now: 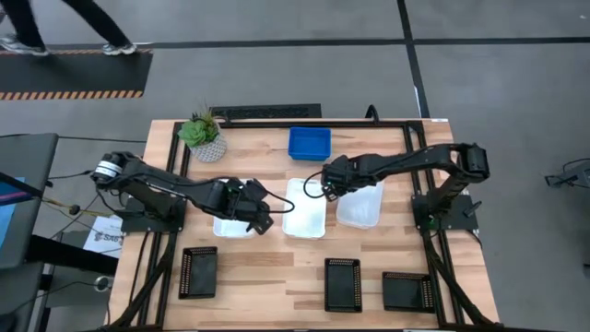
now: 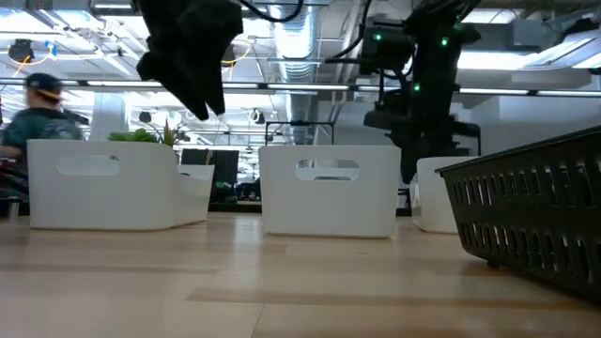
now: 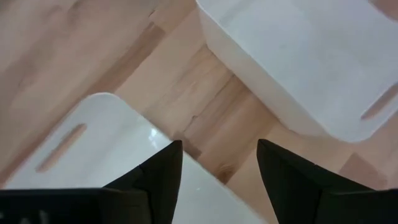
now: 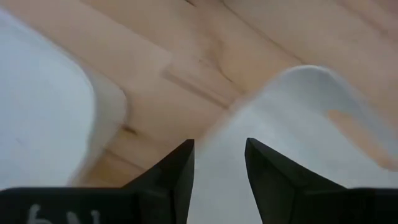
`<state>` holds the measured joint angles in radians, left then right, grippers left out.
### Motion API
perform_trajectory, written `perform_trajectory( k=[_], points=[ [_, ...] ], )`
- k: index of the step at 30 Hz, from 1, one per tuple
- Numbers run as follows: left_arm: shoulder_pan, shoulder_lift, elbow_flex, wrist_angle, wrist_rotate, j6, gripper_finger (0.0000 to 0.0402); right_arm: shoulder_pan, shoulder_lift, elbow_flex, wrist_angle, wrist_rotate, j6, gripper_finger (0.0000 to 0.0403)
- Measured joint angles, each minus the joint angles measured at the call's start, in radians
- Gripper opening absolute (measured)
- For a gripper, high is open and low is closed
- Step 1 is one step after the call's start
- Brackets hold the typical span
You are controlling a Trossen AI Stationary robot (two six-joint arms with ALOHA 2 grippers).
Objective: Stack baskets by color
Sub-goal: Stack the right white bin on the right white bin
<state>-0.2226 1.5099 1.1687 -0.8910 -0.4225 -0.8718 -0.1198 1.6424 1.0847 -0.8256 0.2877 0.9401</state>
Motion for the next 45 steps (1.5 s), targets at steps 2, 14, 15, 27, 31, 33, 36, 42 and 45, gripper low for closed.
perform_trajectory(
  k=[2, 14, 15, 27, 31, 33, 36, 42, 45],
  points=[
    [-0.001, -0.013, 0.017, -0.005, 0.0, 0.038, 0.0196, -0.003, -0.002, -0.024, 0.042, 0.0, 0.042, 0.0164],
    [-0.008, -0.198, 0.034, -0.096, -0.042, 0.241, 0.0196, 0.002, 0.108, -0.045, 0.183, -0.079, 0.2, 0.0144],
    [-0.008, -0.219, 0.034, -0.108, -0.048, 0.254, 0.0196, 0.001, 0.117, -0.045, 0.185, -0.081, 0.212, 0.0132],
    [-0.009, -0.415, 0.034, -0.172, -0.102, 0.287, 0.0197, -0.001, 0.107, -0.045, 0.16, -0.08, 0.19, 0.0008],
    [-0.009, -0.45, 0.034, -0.177, -0.117, 0.287, 0.0197, -0.008, 0.037, -0.045, 0.107, -0.047, 0.14, 0.0006],
    [-0.009, -0.462, 0.034, -0.175, -0.117, 0.286, 0.0197, -0.016, -0.014, -0.045, 0.083, -0.02, 0.079, 0.0004],
    [-0.009, -0.471, 0.034, -0.174, -0.117, 0.286, 0.0197, -0.029, -0.095, -0.045, 0.087, 0.009, -0.096, 0.0003],
    [-0.009, -0.471, 0.034, -0.172, -0.117, 0.285, 0.0197, -0.046, -0.231, -0.045, 0.119, 0.012, -0.633, 0.0002],
    [-0.009, -0.469, 0.034, -0.163, -0.119, 0.278, 0.0197, -0.046, -0.274, -0.045, 0.144, 0.012, -0.99, 0.0002]
  ],
)
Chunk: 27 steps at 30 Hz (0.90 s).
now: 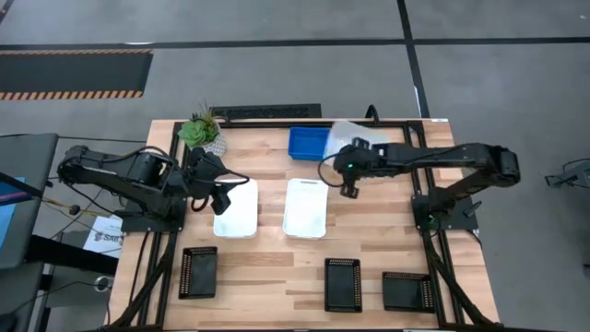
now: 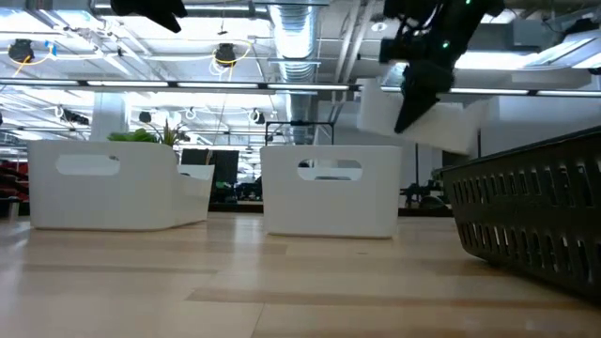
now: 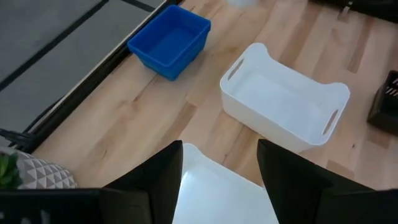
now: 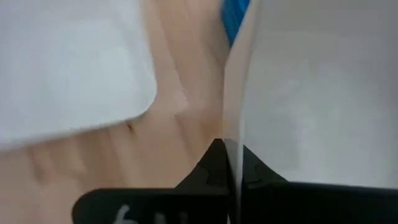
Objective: Stack baskets by color
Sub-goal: Stack the right white bin on the right white bin
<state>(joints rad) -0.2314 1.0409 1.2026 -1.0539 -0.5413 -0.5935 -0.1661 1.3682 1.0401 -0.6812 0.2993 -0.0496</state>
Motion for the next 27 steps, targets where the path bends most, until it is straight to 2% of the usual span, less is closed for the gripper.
perform_trajectory(
  k=[3, 6, 13, 19, 27],
  points=[
    [0.0, -0.001, 0.0, 0.013, -0.018, -0.003, 0.0197, 0.0, -0.027, 0.0, 0.038, -0.001, -0.353, 0.0002],
    [0.0, -0.001, 0.0, 0.027, -0.037, -0.017, 0.0196, 0.004, -0.033, 0.0, 0.064, -0.012, -0.636, 0.0002],
    [0.0, -0.001, 0.0, 0.026, -0.085, -0.062, 0.0196, 0.031, -0.034, 0.0, 0.048, -0.071, -1.04, 0.0002],
    [0.0, -0.001, 0.0, 0.025, -0.124, -0.127, 0.0197, 0.123, -0.034, 0.0, 0.045, -0.114, -1.176, 0.0002],
    [0.0, -0.001, 0.0, 0.027, -0.156, -0.191, 0.0197, 0.237, -0.033, 0.0, 0.044, -0.173, -1.193, 0.0002]
  ],
)
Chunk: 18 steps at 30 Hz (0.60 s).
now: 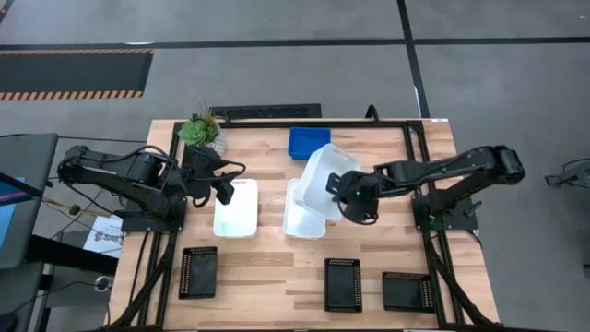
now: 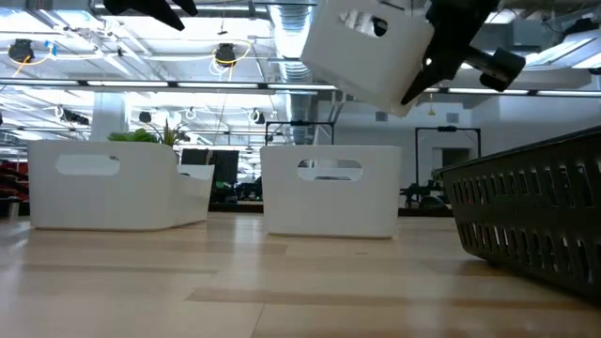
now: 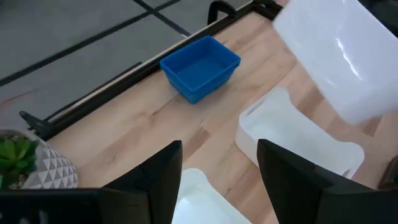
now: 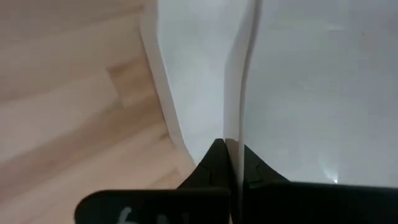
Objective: Stack baskets by color
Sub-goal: Stack the right white bin on the right white bin
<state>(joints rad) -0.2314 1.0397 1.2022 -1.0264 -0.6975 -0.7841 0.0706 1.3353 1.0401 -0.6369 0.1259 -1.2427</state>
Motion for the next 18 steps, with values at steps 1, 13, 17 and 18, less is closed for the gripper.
perform_trajectory(
  k=[1, 13, 17, 18],
  points=[
    [0.0, 0.0, 0.0, 0.0, 0.0, -0.008, 0.0197, 0.009, 0.008, 0.001, 0.002, -0.014, 0.0, 0.0002],
    [0.0, 0.0, 0.0, 0.001, 0.0, -0.033, 0.0197, 0.017, 0.158, 0.0, 0.023, -0.03, -0.131, 0.0003],
    [0.0, 0.0, 0.0, 0.005, 0.0, -0.033, 0.0197, 0.011, 0.179, 0.024, 0.014, -0.033, -0.174, 0.0007],
    [0.0, 0.0, 0.0, 0.005, 0.0, -0.033, 0.0196, 0.01, 0.178, 0.03, 0.013, -0.044, -0.18, 0.0007]
  ],
)
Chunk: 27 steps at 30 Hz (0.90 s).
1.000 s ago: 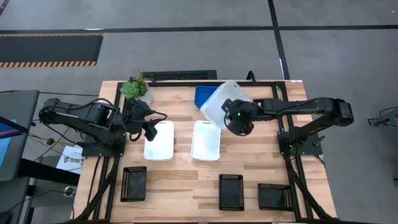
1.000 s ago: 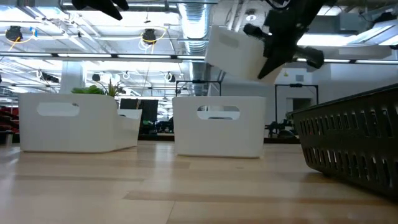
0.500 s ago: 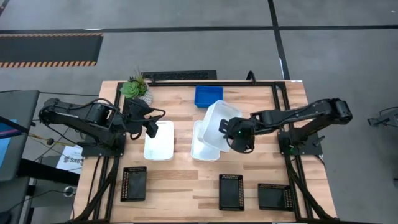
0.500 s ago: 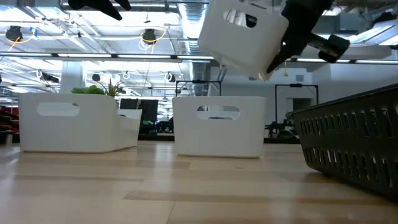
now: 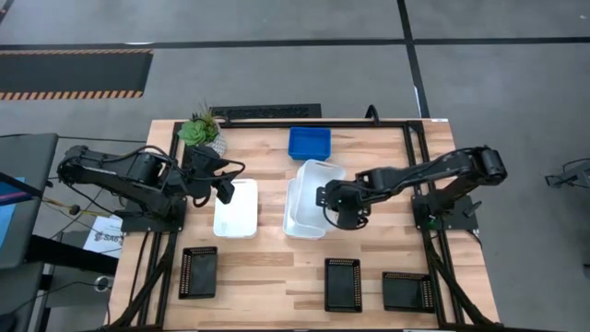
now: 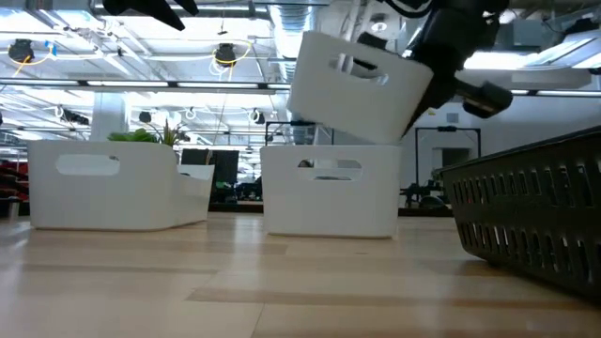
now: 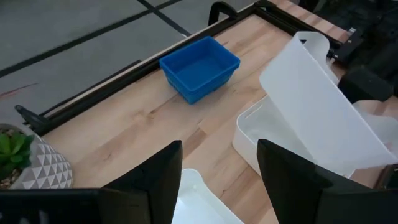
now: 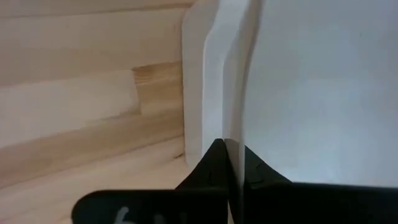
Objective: Stack baskets by color
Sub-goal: Stack the right white bin on the right white bin
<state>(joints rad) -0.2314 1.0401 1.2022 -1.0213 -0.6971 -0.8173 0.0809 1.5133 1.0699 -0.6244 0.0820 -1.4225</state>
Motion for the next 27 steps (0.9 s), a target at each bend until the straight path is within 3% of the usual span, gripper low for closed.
perform_trajectory(
  k=[5, 27],
  points=[
    [0.0, 0.0, 0.0, 0.0, -0.001, 0.001, 0.0197, -0.012, -0.001, 0.019, 0.021, -0.089, -0.004, 0.0003],
    [0.0, 0.0, -0.001, 0.01, -0.003, 0.009, 0.0197, -0.044, 0.11, 0.019, 0.053, -0.157, -0.056, 0.0007]
  ],
)
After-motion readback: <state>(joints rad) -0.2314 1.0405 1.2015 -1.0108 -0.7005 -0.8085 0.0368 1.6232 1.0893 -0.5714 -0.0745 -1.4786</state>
